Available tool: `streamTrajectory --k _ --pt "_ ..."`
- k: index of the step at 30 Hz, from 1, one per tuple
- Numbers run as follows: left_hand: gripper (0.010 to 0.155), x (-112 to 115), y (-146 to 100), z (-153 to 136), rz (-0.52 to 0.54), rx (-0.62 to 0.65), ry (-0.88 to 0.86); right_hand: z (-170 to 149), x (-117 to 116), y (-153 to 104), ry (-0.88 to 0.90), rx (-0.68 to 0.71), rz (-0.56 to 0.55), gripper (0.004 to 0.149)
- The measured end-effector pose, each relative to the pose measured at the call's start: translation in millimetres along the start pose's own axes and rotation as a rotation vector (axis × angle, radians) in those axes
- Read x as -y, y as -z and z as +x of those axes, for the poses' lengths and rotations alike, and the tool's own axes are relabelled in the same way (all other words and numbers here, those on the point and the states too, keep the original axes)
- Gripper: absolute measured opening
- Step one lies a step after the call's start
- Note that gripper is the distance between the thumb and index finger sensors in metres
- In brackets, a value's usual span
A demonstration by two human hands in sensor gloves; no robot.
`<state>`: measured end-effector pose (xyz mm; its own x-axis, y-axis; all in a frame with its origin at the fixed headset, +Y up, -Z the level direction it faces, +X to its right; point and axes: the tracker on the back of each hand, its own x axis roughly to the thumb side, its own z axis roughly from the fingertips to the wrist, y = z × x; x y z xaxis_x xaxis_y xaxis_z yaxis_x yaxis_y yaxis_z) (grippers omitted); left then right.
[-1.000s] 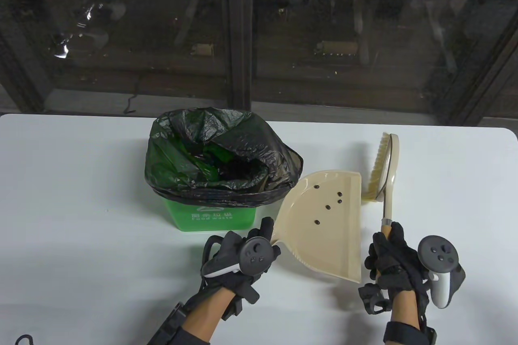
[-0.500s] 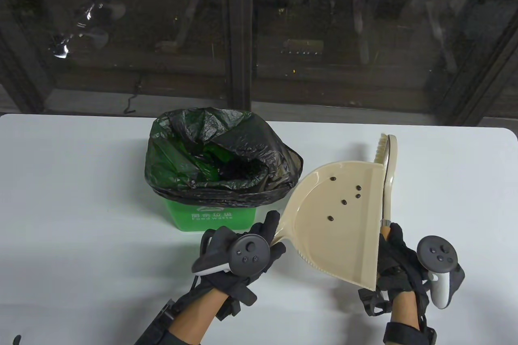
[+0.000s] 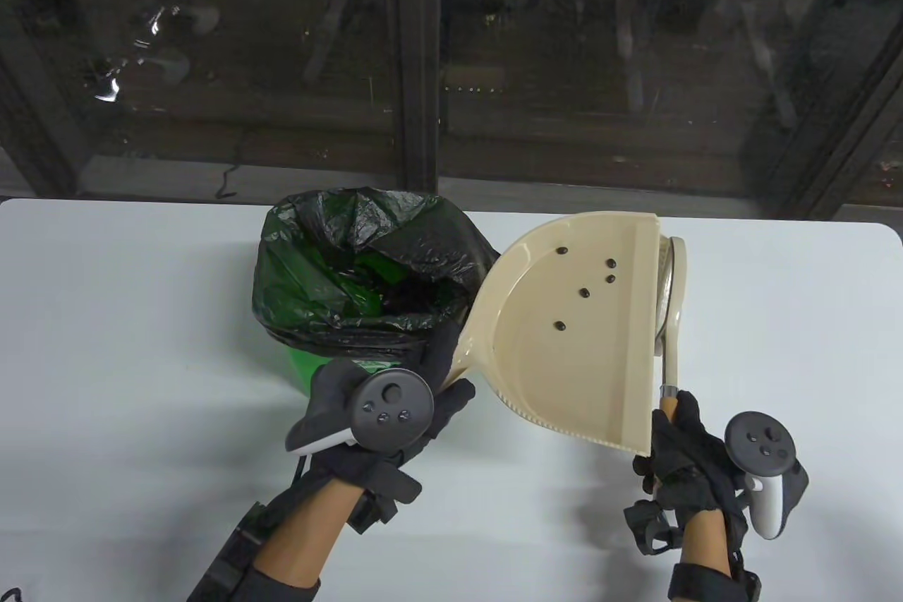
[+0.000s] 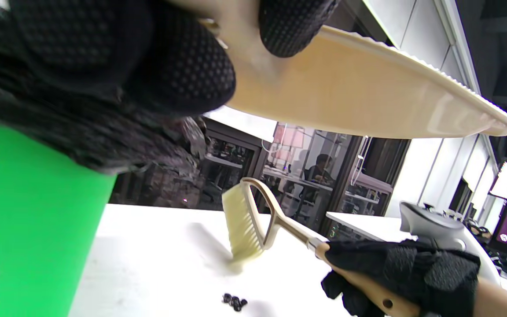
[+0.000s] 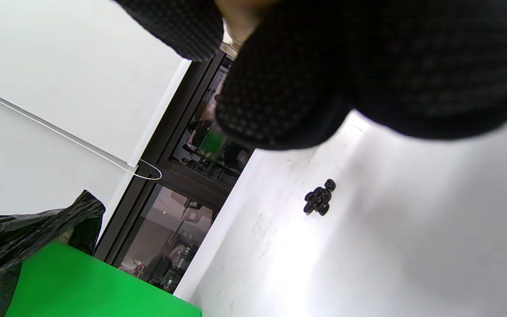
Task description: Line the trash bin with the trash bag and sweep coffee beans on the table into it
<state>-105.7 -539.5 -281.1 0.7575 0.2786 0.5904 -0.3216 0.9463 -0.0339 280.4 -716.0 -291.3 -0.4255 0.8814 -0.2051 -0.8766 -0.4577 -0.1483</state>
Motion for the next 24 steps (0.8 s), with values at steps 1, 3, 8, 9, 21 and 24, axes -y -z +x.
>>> streamTrajectory --k 1,3,8,9,21,24 --pt "0.067 -3.9 -0.6 -2.1 0.007 -0.006 0.001 -0.1 -0.1 -0.1 0.0 0.0 0.001 0.067" --pt "0.067 -15.0 -2.2 -9.3 0.024 -0.029 0.0 -0.1 -0.3 -0.3 -0.001 -0.001 0.004 0.067" --pt "0.067 -36.8 -6.3 -28.5 0.065 -0.102 0.01 -0.1 -1.0 -0.3 -0.002 -0.003 0.012 0.067" --pt "0.067 -40.2 -6.9 -32.1 0.07 -0.115 0.014 -0.1 -1.0 -0.3 -0.002 -0.003 0.014 0.067" --pt "0.067 -72.6 -24.8 -87.9 0.157 -0.342 0.193 0.0 -1.8 0.4 -0.012 -0.003 0.019 0.067" --pt "0.067 -75.4 -32.3 -97.0 0.17 -0.371 0.219 -0.2 -2.3 0.4 -0.015 -0.004 0.022 0.067"
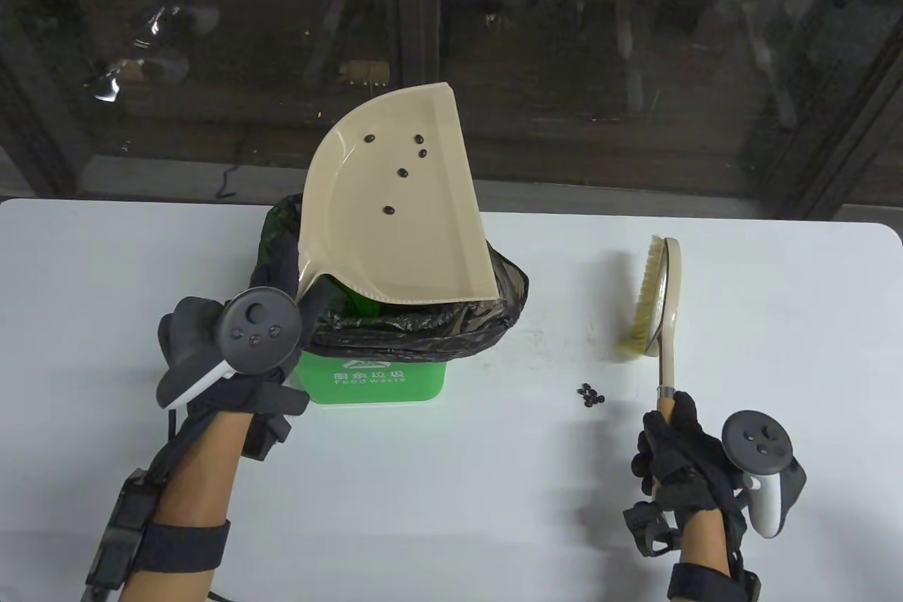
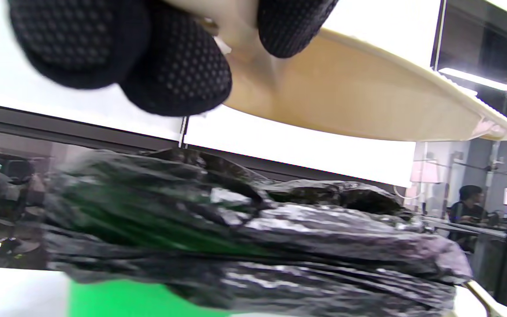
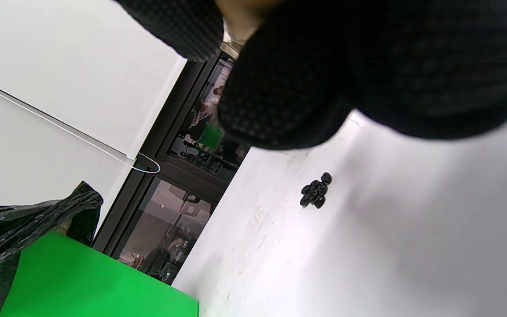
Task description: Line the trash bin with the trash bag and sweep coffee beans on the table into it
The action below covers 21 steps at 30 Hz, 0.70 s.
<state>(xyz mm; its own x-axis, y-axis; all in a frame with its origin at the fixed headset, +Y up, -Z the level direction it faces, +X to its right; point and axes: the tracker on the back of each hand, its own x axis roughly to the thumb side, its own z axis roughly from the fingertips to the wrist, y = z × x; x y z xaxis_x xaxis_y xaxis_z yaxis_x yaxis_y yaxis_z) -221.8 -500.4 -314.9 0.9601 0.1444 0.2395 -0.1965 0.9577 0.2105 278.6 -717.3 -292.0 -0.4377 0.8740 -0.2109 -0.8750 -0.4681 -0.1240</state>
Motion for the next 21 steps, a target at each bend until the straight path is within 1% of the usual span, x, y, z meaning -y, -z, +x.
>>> streamTrajectory --k 4,9,16,21 --pt "0.067 -1.7 -5.0 -12.9 0.02 -0.029 0.034 0.0 -0.8 0.1 -0.004 -0.001 0.005 0.067" --pt "0.066 -3.6 -10.2 -24.5 0.051 -0.058 0.155 0.0 -1.2 -0.1 -0.01 -0.001 0.01 0.067" --pt "0.067 -1.5 -13.8 -34.0 0.065 -0.086 0.275 0.3 -2.6 -0.1 -0.023 -0.003 0.022 0.067" --pt "0.067 -0.6 -15.5 -35.4 0.093 -0.083 0.378 0.3 -2.9 -0.2 -0.024 -0.003 0.025 0.067"
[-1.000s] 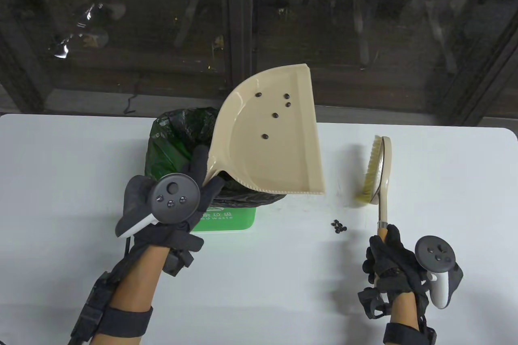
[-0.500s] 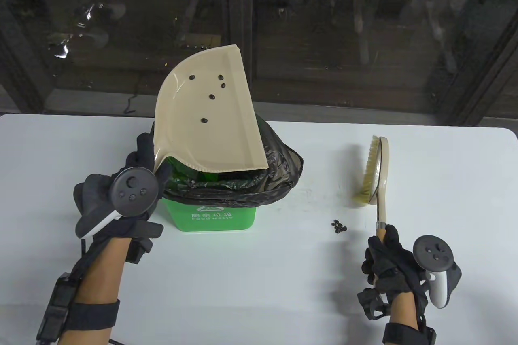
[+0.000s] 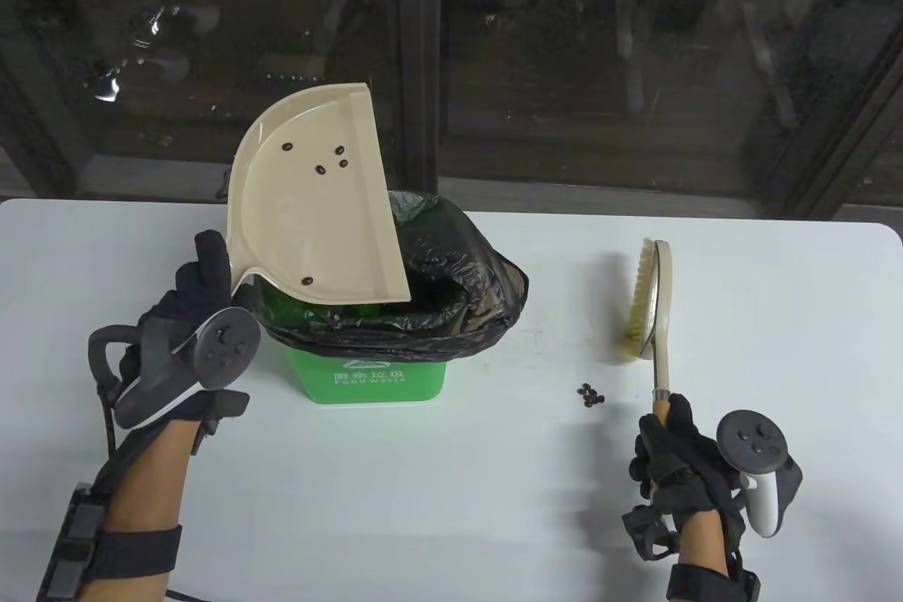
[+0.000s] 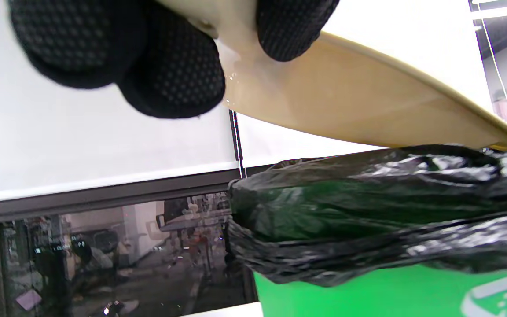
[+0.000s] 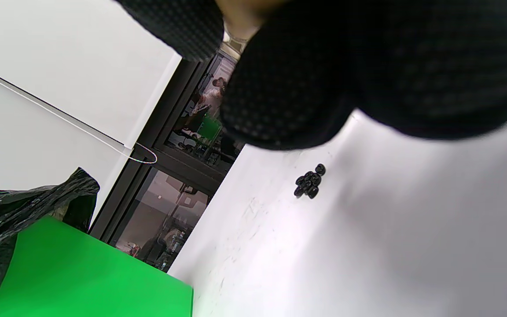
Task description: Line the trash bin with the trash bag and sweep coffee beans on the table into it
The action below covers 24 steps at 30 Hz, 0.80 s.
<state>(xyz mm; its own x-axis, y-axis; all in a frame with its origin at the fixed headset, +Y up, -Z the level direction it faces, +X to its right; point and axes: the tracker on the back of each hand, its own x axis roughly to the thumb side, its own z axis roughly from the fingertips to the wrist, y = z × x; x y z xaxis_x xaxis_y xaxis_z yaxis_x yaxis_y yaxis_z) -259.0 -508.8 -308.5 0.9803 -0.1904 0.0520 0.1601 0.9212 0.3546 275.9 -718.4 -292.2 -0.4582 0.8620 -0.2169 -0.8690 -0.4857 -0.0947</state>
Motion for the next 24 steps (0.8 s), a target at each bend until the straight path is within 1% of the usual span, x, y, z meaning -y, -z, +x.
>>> streamTrajectory --k 11,16,24 --pt "0.067 -4.2 -3.9 8.2 0.083 0.043 0.216 0.2 -0.6 0.0 -0.003 0.0 0.006 0.067" --pt "0.067 -8.7 -6.7 16.5 0.154 0.075 0.381 0.2 -0.6 0.0 -0.003 0.0 0.006 0.067" --pt "0.067 -15.9 -8.5 25.1 0.244 0.103 0.496 0.1 -1.5 -0.2 -0.001 0.0 0.015 0.067"
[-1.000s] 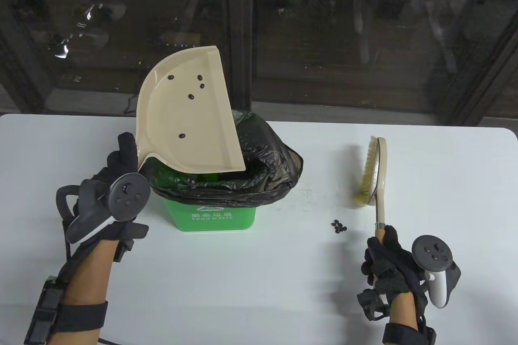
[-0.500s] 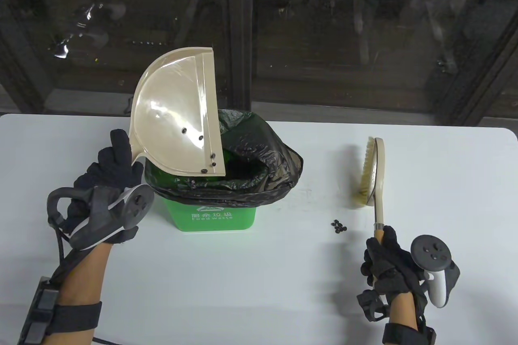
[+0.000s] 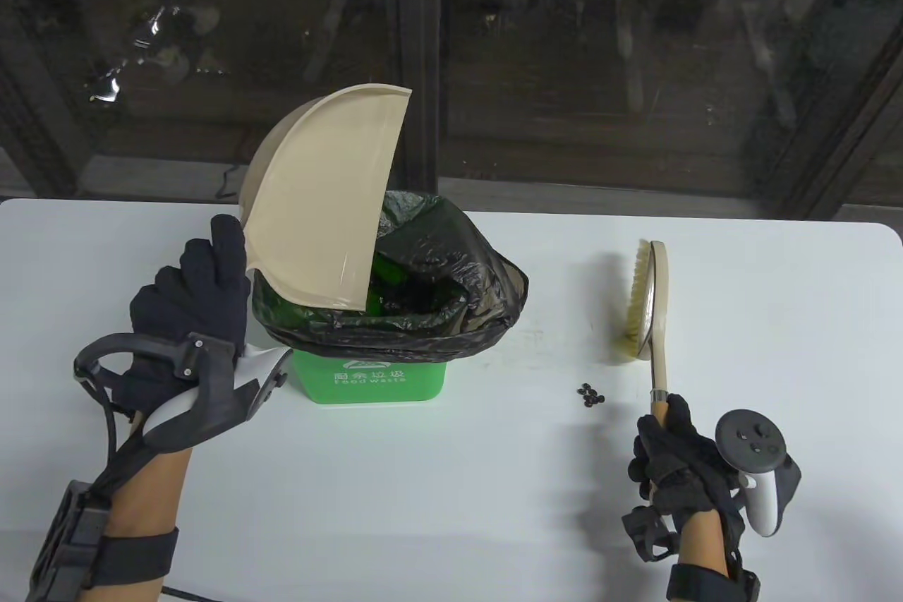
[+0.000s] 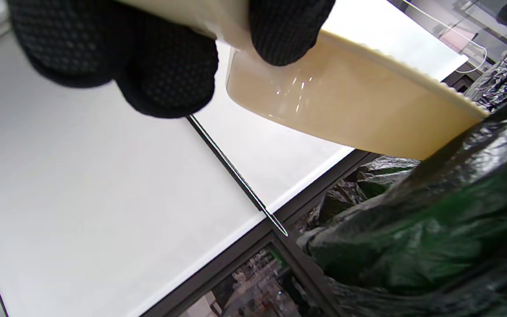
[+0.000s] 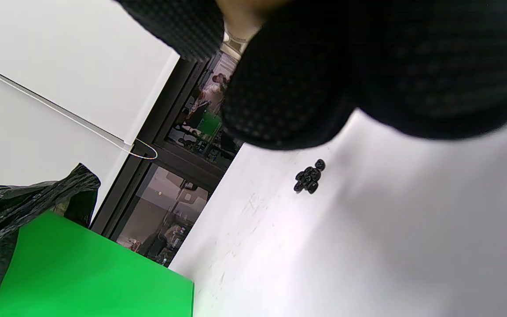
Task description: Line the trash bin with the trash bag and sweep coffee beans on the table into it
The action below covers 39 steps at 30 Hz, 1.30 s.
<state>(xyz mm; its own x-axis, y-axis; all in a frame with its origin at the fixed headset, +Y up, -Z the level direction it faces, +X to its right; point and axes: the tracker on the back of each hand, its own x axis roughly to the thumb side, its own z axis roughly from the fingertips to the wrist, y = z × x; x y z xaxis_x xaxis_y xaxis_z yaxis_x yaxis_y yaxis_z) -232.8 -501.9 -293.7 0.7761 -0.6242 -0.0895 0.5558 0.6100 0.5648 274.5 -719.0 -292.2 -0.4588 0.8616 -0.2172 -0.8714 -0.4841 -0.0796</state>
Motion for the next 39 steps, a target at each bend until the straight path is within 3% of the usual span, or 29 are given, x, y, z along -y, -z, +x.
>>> streamTrajectory --k 5,12,18,26,39 --pt "0.067 -1.5 -0.5 -3.4 0.014 -0.021 -0.037 0.0 -0.3 0.2 0.001 0.0 0.001 0.067" --pt "0.067 -1.5 -1.8 -8.4 -0.002 -0.112 -0.365 0.0 -0.5 0.6 0.0 0.0 0.003 0.067" --pt "0.067 -8.3 1.0 2.6 0.005 -0.115 -0.582 -0.1 -0.6 0.9 -0.002 -0.001 0.006 0.067" --pt "0.067 -18.2 2.9 46.8 0.019 -0.034 -0.856 -0.1 -0.6 1.1 -0.001 -0.001 0.008 0.067" --pt "0.067 -23.7 -5.6 114.8 -0.002 0.084 -1.017 -0.5 -0.8 1.1 0.008 -0.002 0.014 0.067"
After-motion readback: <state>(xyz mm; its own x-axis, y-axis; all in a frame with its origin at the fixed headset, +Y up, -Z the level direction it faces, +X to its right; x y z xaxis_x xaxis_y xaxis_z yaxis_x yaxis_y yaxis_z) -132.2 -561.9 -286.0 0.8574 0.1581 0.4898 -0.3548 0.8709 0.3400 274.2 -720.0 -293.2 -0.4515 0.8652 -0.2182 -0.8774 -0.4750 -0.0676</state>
